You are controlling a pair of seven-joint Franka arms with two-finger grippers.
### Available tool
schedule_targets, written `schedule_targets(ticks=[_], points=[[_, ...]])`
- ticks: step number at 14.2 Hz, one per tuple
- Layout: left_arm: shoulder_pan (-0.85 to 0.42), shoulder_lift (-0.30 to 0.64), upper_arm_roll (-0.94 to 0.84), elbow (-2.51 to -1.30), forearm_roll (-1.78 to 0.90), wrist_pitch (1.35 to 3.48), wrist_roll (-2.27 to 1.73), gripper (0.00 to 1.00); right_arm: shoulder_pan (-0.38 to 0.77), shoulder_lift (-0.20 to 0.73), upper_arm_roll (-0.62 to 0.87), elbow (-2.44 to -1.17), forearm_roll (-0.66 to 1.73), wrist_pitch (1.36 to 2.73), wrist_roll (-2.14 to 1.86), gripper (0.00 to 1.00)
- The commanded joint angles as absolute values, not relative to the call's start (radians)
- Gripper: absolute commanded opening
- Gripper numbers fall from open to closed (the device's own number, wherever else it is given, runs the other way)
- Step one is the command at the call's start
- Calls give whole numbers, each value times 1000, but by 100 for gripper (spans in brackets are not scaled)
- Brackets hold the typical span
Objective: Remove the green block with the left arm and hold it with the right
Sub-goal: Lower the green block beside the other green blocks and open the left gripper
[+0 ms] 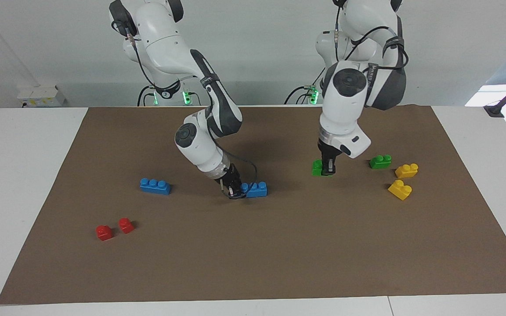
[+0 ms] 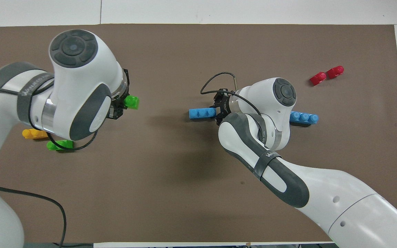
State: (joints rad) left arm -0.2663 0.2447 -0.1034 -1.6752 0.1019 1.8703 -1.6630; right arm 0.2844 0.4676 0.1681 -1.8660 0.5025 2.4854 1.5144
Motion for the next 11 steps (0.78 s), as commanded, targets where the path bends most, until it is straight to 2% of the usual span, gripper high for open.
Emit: schedule_targets(ticks=[1,4,5,11], points=[[-155,180,-117,-1816,89,1957,-1400,0,282,459,169,-1893,509,2488,1474,0],[-56,114,-117,-2026,83,2185,-1153,0,282,459,169,-1893,509,2487,1474,0],[-32,114,-117,-2058,78,2222,-1081,0,282,459,169,-1893,511,2485,1473,0],[46,161,-115,-2111,63,2330,-795,0,282,457,169,-1893,509,2482,1473,0]])
